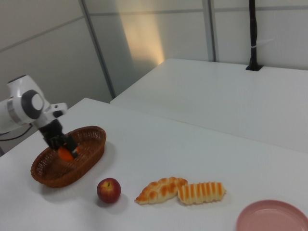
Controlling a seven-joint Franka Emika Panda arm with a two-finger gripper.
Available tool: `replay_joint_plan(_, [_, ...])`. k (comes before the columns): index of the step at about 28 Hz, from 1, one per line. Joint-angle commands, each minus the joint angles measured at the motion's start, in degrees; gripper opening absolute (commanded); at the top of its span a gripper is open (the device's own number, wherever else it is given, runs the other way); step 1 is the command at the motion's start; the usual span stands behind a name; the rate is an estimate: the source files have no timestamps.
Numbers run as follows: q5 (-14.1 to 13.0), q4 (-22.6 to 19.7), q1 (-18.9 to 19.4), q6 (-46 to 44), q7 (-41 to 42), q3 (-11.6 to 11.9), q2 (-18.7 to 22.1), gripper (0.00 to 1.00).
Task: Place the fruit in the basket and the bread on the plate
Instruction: 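Carry the orange to the woven basket and release it, then move the gripper back and lower it onto the braided bread roll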
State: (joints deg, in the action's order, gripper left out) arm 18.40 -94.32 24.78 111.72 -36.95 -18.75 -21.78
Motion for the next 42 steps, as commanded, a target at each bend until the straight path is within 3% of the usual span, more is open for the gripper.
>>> replay_joint_plan(1, [0.8, 0.3, 4.8, -1.9, -5.4, 0.3, 0.0, 1.00])
replay_joint_plan(10, [1.4, 0.4, 6.4, -1.9, -9.2, 0.7, -0.5, 1.00])
replay_joint_plan(13, [1.1, 1.0, 6.1, -1.9, -9.3, 2.1, -0.5, 1.00])
replay_joint_plan(15, [0.8, 1.1, 5.6, -1.9, -9.3, 4.0, -0.2, 1.00])
replay_joint_plan(20, [-2.0, 1.2, 3.6, -1.8, -9.5, 11.5, 0.0, 1.00])
replay_joint_plan(21, [-3.5, 1.8, 2.0, -1.8, -9.5, 13.8, 0.0, 1.00])
replay_joint_plan(27, [-5.0, 2.2, -4.4, 0.4, -10.6, 19.9, 0.0, 1.00])
replay_joint_plan(32, [-5.1, 1.9, -10.7, 1.7, -12.3, 20.3, -0.1, 1.00])
replay_joint_plan(36, [-5.4, 1.4, -12.8, 1.7, -13.1, 20.2, -0.5, 1.00])
replay_joint_plan(42, [-9.3, -3.9, -15.3, 6.0, -19.3, 20.3, 0.2, 1.00])
